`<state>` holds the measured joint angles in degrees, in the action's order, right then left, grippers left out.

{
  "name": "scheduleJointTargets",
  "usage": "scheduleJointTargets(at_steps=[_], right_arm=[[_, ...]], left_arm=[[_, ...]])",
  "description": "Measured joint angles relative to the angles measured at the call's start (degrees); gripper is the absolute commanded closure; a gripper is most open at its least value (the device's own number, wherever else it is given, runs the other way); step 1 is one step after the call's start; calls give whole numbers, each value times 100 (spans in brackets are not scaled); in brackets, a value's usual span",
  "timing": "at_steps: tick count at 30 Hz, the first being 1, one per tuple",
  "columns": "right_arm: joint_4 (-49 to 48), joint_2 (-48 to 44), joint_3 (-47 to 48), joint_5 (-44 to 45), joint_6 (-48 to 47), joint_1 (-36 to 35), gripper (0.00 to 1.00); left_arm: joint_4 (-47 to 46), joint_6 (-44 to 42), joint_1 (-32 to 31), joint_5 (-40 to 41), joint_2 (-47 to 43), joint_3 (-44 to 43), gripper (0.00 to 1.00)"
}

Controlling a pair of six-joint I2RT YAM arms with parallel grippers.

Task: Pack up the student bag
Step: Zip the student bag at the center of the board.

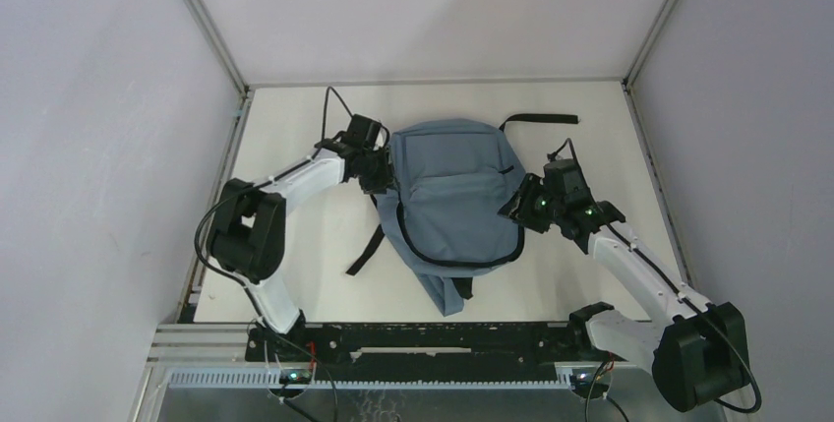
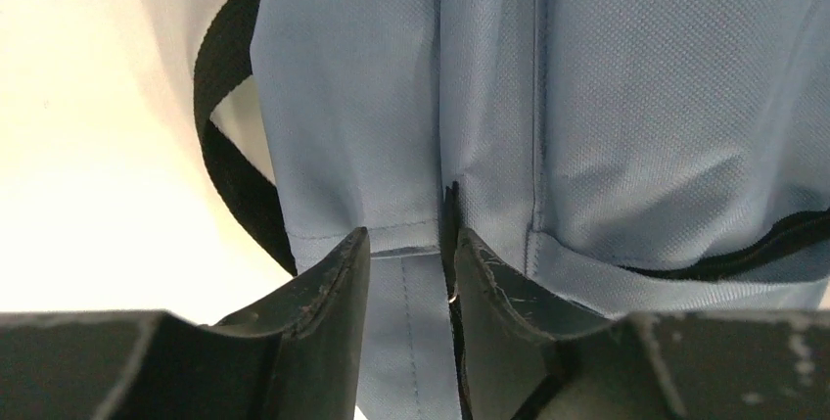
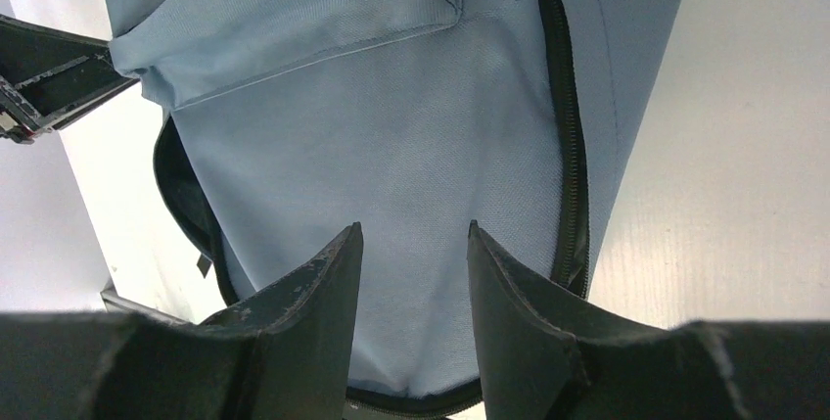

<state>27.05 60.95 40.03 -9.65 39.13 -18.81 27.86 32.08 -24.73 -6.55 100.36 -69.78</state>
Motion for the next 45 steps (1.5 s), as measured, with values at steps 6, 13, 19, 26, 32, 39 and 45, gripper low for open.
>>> scheduleJointTargets(at_steps=[6, 13, 19, 26, 32, 39, 45], right_arm=[[20, 0, 0, 33, 2, 0, 48], [17, 2, 0, 33, 7, 0, 49], [17, 13, 0, 33, 15, -7, 49], [15, 44, 0, 33, 22, -7, 49], [-9, 44, 0, -13, 44, -11, 49], [-57, 17, 0, -138, 151, -299, 48], [-238, -66, 0, -164, 374, -981, 50]], left_arm=[[-164, 11, -2, 103, 83, -7, 59], [-297, 66, -2, 4, 363, -238, 64], [-334, 149, -13, -114, 522, -289, 85], [-310, 160, -28, -81, 511, -289, 100], [-232, 151, -31, -20, 0, -164, 100], [-162, 61, -133, -271, -627, 155, 100], [-179, -44, -251, -848, -1106, 654, 100]])
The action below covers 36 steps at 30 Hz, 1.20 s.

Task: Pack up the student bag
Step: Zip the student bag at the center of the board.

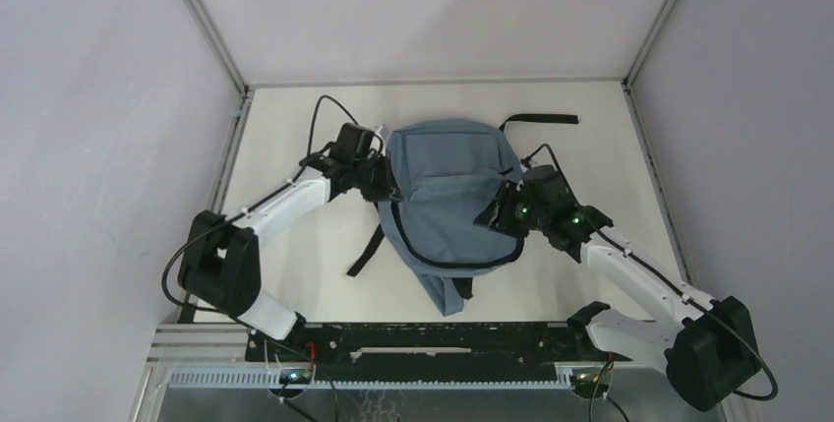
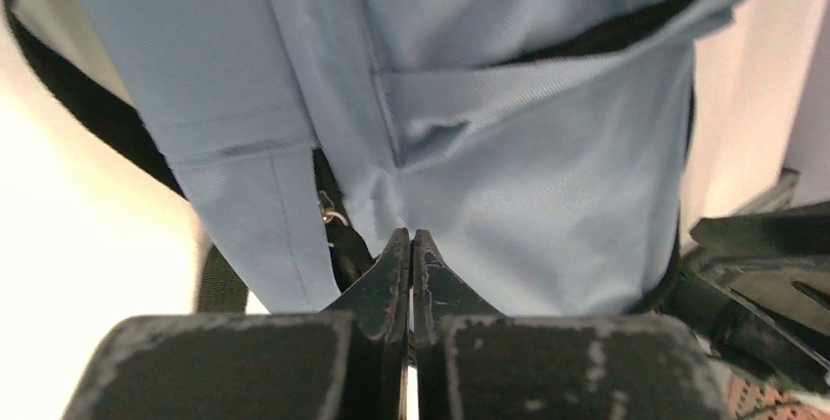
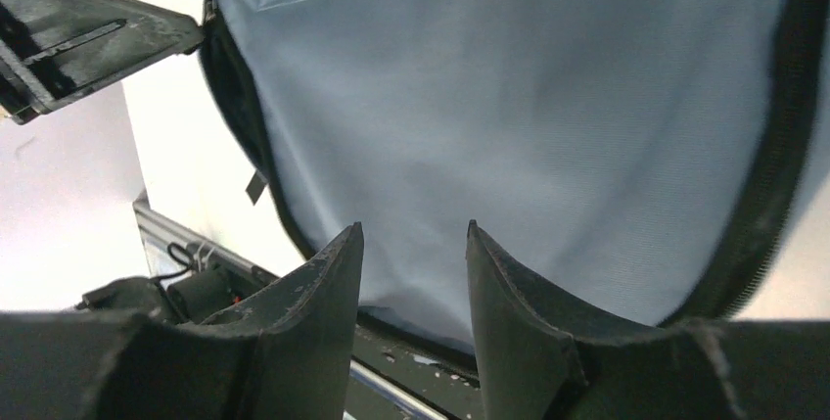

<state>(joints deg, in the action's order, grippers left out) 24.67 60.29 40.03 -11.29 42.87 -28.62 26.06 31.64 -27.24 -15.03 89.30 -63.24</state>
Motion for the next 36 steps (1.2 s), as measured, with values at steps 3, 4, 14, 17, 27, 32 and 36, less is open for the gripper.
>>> scheduleJointTargets(at_steps=[3, 4, 14, 17, 27, 32, 36], right_arm=[[-291, 2, 0, 0, 42, -326, 53], [-455, 15, 0, 33, 31, -492, 54], [-2426, 863, 15, 118, 118, -1331, 54], [-2334, 1132, 190, -127, 420, -1099, 57], [-1963, 2334, 546, -1510, 2352, -605, 58], [-2046, 2809, 678, -2098, 3025, -719, 57], [-2205, 2918, 728, -2334, 3425, -741, 56]], left_arm=[[-197, -2, -15, -330, -291, 293, 100], [-240, 2, -17, -400, -341, 348, 100], [-459, 33, -94, -1248, -374, 382, 100], [-474, -28, -101, -1436, -420, 446, 100], [-1021, -37, -114, -1762, -1272, 1394, 100], [-1298, -37, -114, -1775, -1572, 1659, 100], [-1467, -50, -116, -1821, -1582, 1738, 100]])
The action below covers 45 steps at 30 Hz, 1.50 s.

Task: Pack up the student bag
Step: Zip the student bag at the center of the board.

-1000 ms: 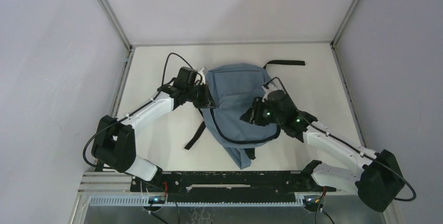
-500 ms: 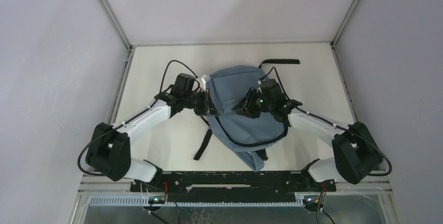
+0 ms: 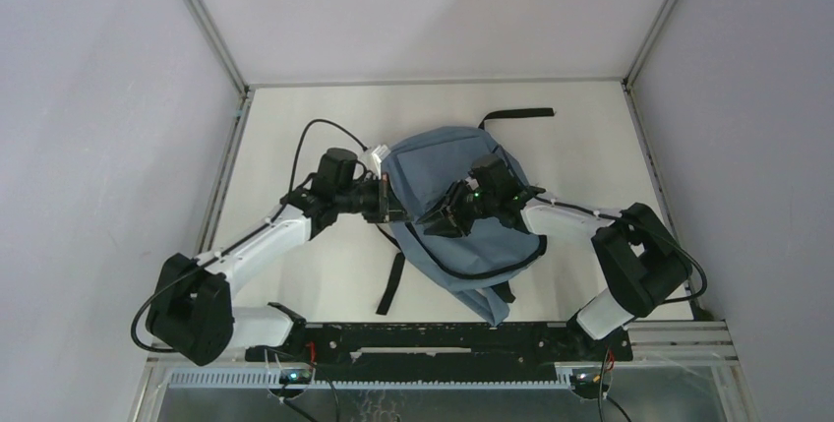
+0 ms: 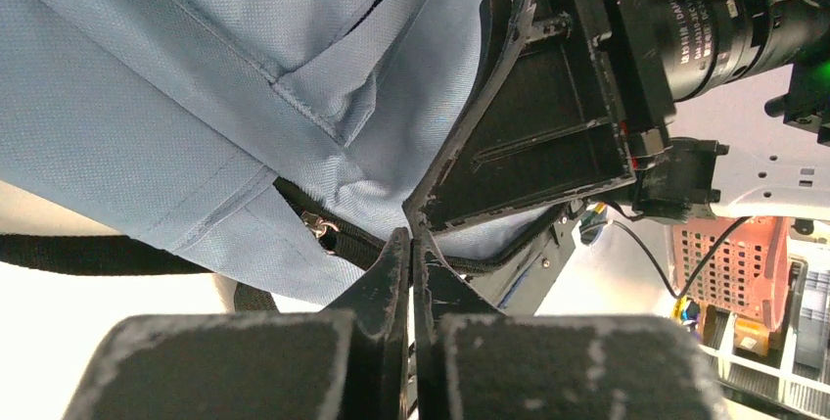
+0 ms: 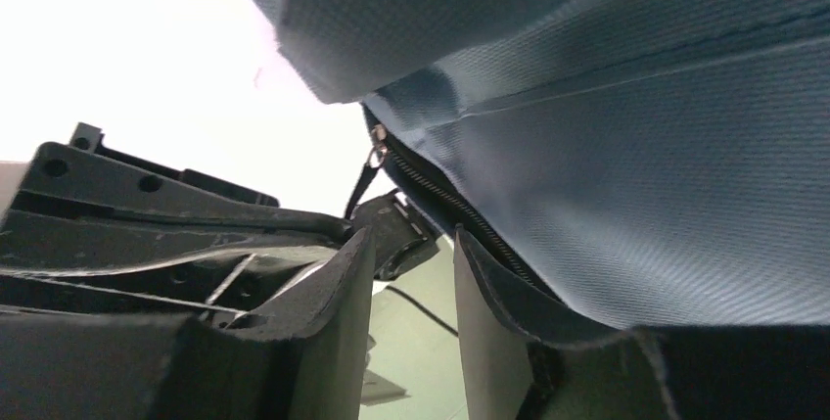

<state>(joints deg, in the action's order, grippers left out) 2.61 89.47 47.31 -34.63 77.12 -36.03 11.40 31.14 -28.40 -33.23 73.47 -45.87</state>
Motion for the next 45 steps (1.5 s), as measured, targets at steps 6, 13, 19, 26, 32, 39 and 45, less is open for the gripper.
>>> scheduleJointTargets(at_steps=[6, 13, 19, 26, 32, 39, 45], right_arm=[[-262, 37, 7, -345, 494, 9, 56], [-520, 291, 13, -660, 944, 42, 56], [-994, 448, 15, -837, 1276, 37, 57], [-1340, 693, 131, -1005, 1609, -37, 59], [-1480, 763, 151, -1069, 1797, -79, 61], [-1329, 820, 280, -1097, 1714, -238, 63], [-52, 566, 732, -551, 551, -306, 61]], left_arm=[[-282, -11, -9, -22, -131, 271, 100], [-732, -68, -9, 9, -623, 745, 100], [-1029, -170, -9, 9, -988, 942, 100], [-1281, -186, -15, 4, -1069, 1145, 100], [-1305, -243, -20, 11, -1128, 1176, 100], [-1685, -461, -164, 326, -1792, 1740, 100], [-1644, -439, -236, 780, -2275, 1864, 100]])
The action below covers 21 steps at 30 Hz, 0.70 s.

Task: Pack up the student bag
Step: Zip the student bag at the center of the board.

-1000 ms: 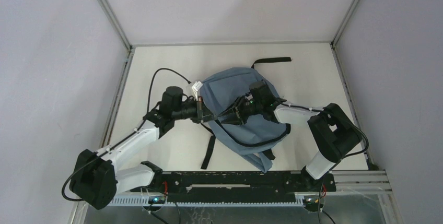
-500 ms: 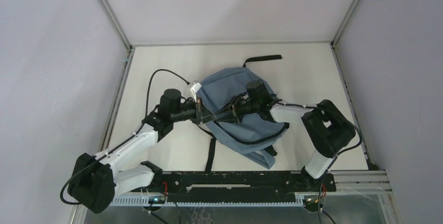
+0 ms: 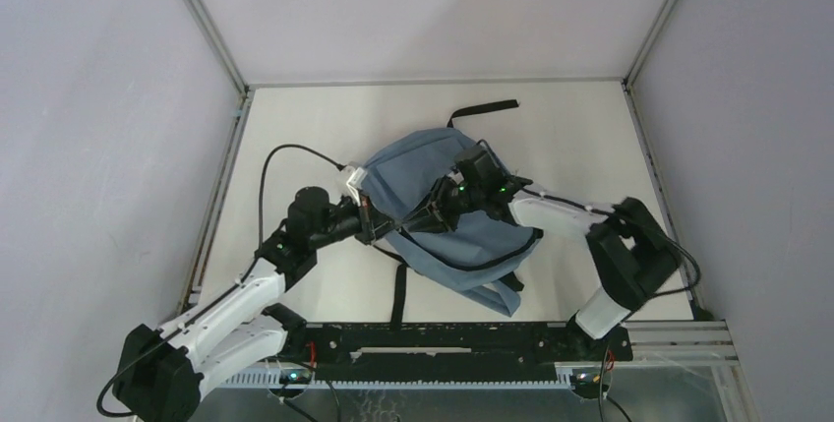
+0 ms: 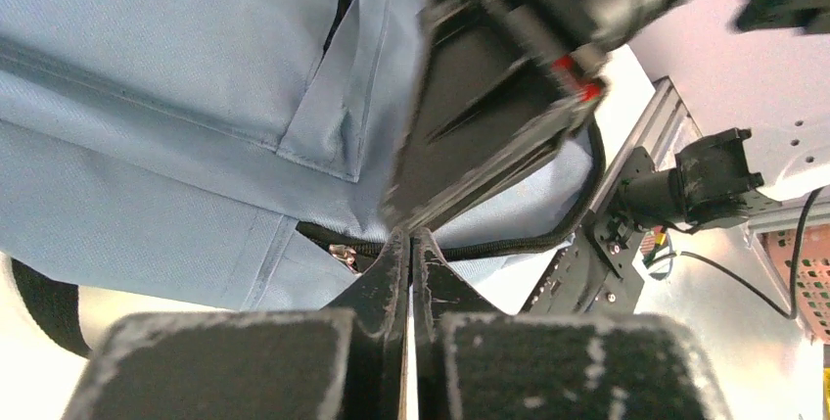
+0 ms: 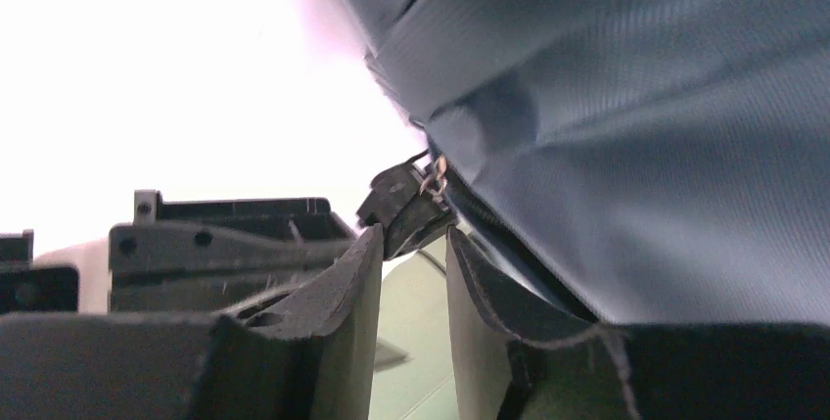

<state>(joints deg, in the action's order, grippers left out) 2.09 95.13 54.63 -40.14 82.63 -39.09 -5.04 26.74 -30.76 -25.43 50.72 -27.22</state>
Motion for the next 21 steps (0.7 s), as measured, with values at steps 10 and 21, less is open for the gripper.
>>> scheduleJointTargets(at_steps=[10, 21], right_arm=[[1471, -2190, -109, 2332, -2076, -35, 64], [-1220, -3676, -2350, 5333, -4903, -2393, 53]], left_arm=[[378, 807, -4, -153, 772, -321, 100], [570, 1790, -4, -940, 1912, -1010, 100]])
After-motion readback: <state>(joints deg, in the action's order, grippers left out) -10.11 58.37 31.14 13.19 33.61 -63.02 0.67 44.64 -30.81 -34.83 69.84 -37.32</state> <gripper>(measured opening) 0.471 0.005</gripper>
